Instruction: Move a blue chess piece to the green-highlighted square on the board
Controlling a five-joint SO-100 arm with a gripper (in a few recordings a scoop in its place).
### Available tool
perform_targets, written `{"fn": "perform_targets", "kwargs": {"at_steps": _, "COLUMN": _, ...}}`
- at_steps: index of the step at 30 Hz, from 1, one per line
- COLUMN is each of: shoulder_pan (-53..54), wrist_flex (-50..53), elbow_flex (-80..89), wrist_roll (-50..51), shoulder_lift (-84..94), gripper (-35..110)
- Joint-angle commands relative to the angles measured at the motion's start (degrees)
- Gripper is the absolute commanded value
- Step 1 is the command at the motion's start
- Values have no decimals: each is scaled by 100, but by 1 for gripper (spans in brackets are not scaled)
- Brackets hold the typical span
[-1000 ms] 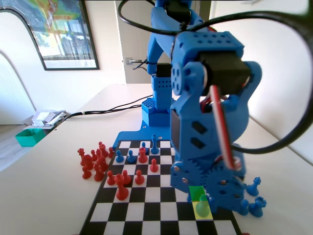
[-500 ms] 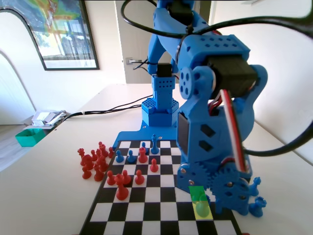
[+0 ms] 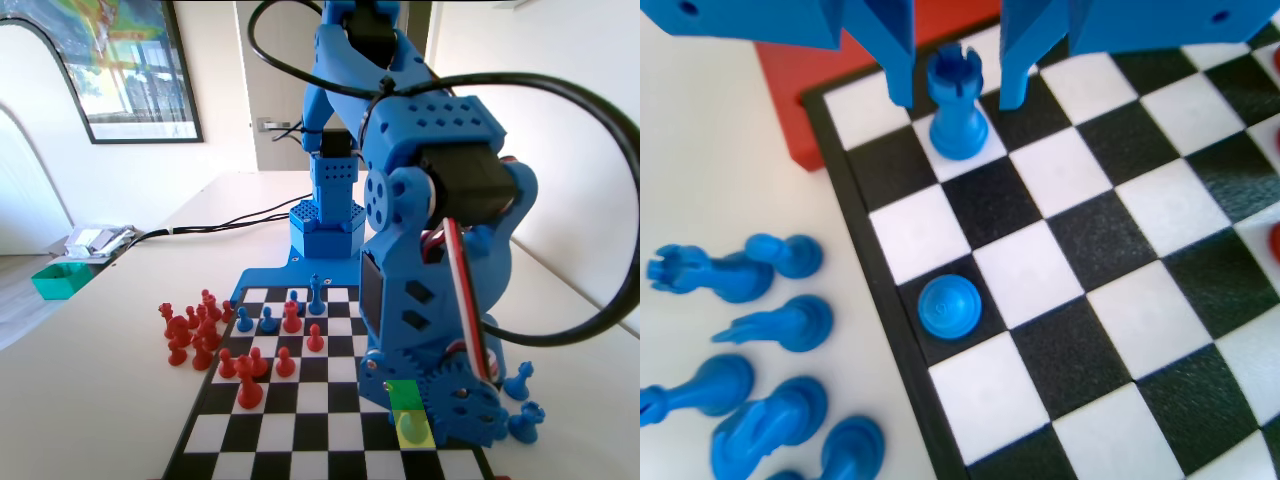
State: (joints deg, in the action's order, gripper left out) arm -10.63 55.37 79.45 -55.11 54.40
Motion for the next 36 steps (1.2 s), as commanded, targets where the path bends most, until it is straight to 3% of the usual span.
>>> {"fn": "perform_targets", "kwargs": {"at_steps": 1, "shoulder_pan": -141, "wrist_flex": -9, "elbow_flex": -167, "wrist_roll": -53, "shoulder_lift": 220, "gripper": 12}}
{"fn": "perform_targets", "kwargs": {"at_steps": 12, "shoulder_pan": -193, "wrist_flex": -53, "elbow_flex": -105, "wrist_roll": -185, "shoulder_lift": 176, "gripper": 1}}
{"fn": "perform_targets", "kwargs": {"at_steps": 36, "shoulder_pan": -352, "wrist_flex": 352, "elbow_flex": 396, "wrist_roll": -167, "shoulder_lift": 1187, "gripper": 1}}
